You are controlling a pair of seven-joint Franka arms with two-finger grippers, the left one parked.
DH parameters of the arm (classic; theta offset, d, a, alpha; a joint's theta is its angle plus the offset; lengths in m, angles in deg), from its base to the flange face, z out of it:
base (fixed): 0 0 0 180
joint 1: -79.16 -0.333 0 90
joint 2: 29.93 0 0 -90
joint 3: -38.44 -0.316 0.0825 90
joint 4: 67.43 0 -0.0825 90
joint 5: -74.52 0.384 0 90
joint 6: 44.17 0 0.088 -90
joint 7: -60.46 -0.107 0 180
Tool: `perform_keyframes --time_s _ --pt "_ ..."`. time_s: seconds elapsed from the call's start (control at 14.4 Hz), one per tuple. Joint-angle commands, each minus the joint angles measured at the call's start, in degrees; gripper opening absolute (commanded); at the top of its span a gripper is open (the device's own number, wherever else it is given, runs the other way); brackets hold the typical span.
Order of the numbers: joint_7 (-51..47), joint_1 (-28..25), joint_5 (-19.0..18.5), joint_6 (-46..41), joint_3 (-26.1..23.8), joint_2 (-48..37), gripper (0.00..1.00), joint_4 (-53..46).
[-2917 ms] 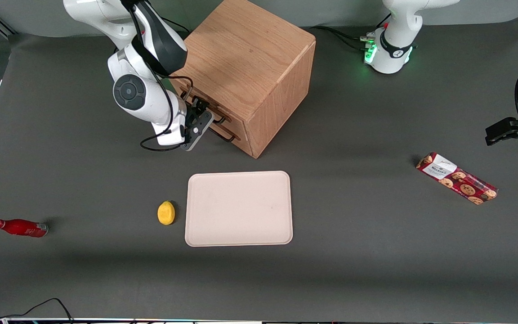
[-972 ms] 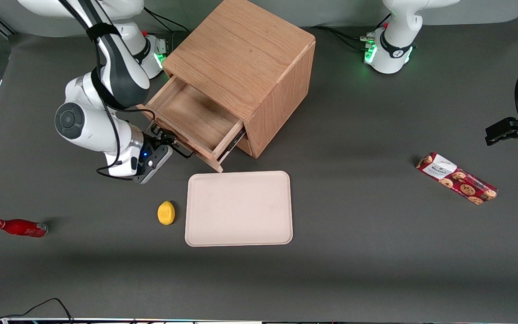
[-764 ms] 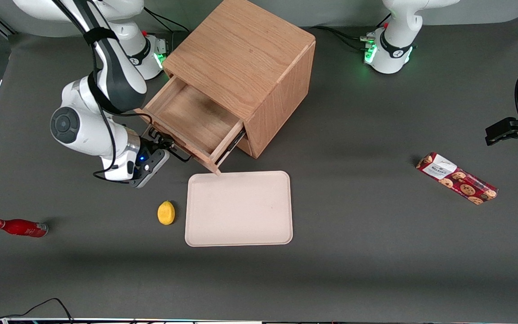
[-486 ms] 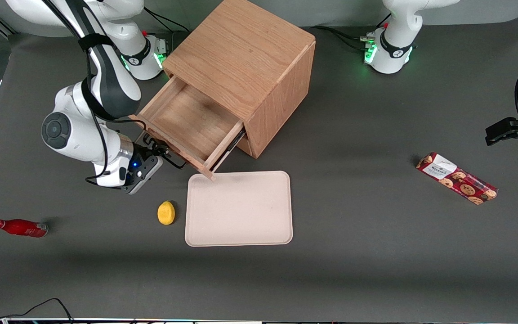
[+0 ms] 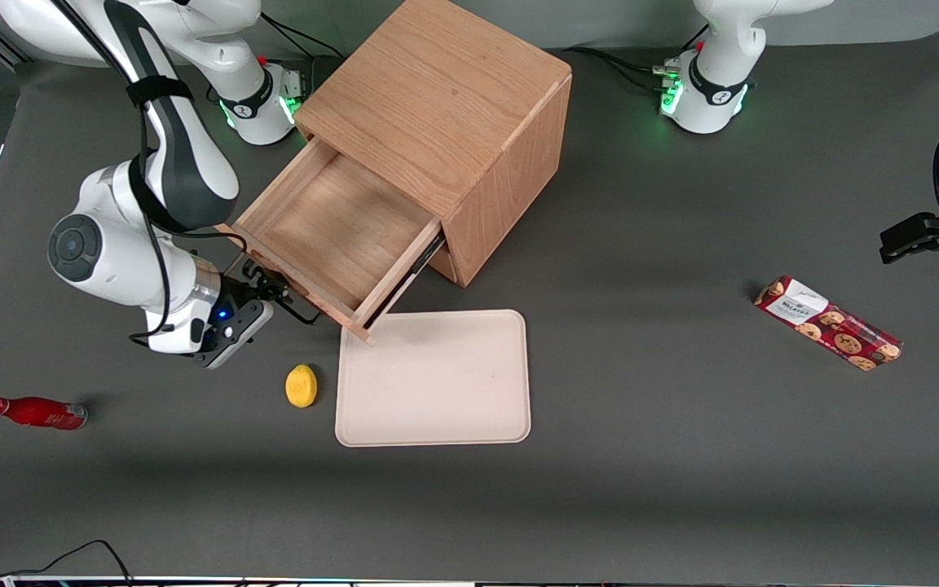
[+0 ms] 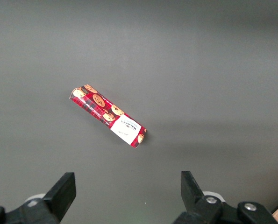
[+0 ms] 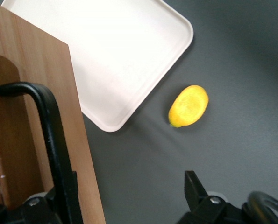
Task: Open upper drawer
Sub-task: 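Pull the handle outward with the right gripper, sliding the drawer open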
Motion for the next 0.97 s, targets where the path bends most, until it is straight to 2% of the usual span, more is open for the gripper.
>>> perform_keyframes --time_s 0.0,0.9 --pt "2.1 0.5 -1.5 0.5 1.0 2.2 1.00 -1.9" --pt "3.5 0.9 -1.5 0.6 3.2 3.6 1.00 -4.4"
